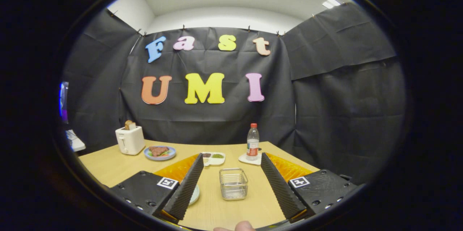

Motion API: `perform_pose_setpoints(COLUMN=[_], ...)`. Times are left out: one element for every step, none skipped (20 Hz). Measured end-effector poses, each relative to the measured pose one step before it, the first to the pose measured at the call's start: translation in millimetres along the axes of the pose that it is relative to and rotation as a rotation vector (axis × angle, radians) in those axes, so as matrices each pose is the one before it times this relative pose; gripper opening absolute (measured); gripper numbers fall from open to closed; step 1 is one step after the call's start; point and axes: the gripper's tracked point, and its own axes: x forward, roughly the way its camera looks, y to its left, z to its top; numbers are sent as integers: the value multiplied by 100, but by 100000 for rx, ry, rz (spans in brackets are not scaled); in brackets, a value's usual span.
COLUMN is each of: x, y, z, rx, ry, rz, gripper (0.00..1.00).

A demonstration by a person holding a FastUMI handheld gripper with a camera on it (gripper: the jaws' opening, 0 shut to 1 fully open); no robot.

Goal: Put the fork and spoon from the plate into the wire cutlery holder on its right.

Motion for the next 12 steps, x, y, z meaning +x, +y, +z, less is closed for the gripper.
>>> perform_pose_setpoints(x=[131, 178, 184, 376, 300, 409, 466, 502, 490, 640, 632, 576], y=[586, 693, 724, 909, 991, 835, 634, 683, 691, 712, 505, 482], z=[-172, -255, -165, -475, -676, -833, -638, -716, -868, -991, -899, -935], rx=[-50, -235, -210, -486, -914, -1109, -315, 293, 3, -504, -691, -1029], ry=[1161, 1384, 1261, 2074, 2788, 2974, 2631, 2766, 3220, 3698, 3651, 4146], rz=[1333, 1235, 1501, 1886, 2267, 1703, 1158, 1311, 1428, 1183, 1072, 1006], gripper=[96, 96, 96, 96, 96, 96, 96, 96, 96, 96, 96, 96])
